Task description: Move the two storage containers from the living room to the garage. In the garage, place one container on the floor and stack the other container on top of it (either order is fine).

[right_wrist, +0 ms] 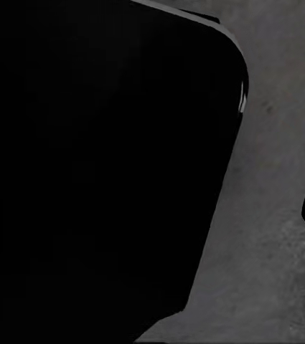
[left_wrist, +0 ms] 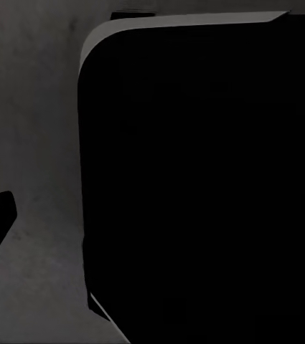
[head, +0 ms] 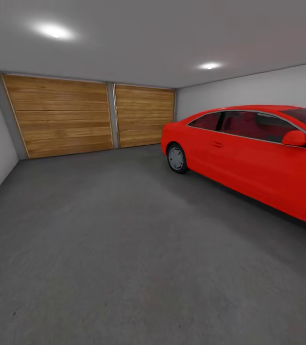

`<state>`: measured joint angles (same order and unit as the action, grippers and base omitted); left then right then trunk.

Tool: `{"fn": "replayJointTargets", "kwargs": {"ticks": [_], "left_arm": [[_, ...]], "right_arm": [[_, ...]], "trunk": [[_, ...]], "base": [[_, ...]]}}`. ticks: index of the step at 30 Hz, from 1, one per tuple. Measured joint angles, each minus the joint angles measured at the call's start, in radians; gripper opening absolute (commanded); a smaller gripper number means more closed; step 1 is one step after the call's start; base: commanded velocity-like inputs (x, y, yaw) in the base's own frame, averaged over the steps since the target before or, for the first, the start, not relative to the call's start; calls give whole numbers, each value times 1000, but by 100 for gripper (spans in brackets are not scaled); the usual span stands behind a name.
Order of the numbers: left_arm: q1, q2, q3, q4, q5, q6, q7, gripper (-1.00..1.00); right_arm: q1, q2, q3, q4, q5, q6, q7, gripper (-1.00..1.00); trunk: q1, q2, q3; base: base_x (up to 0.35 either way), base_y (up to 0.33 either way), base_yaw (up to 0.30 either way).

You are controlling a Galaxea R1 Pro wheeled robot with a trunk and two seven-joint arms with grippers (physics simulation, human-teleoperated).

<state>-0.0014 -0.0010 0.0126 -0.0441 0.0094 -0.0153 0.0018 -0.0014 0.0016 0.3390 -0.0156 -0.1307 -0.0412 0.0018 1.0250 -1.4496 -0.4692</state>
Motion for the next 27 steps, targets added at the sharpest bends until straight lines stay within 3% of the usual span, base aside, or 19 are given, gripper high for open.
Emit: {"fn": "replayJointTargets", "kwargs": {"ticks": [1, 27], "left_arm": [[0, 0, 0, 0, 0, 0, 0, 100], [0, -3, 0, 0, 0, 0, 0, 100]], "right_arm": [[0, 0, 13, 0, -1, 0, 0, 100], [0, 0, 13, 0, -1, 0, 0, 100]], "trunk": [[0, 0, 0], [0, 0, 0]], "base": [[0, 0, 273], [0, 0, 273]]}}
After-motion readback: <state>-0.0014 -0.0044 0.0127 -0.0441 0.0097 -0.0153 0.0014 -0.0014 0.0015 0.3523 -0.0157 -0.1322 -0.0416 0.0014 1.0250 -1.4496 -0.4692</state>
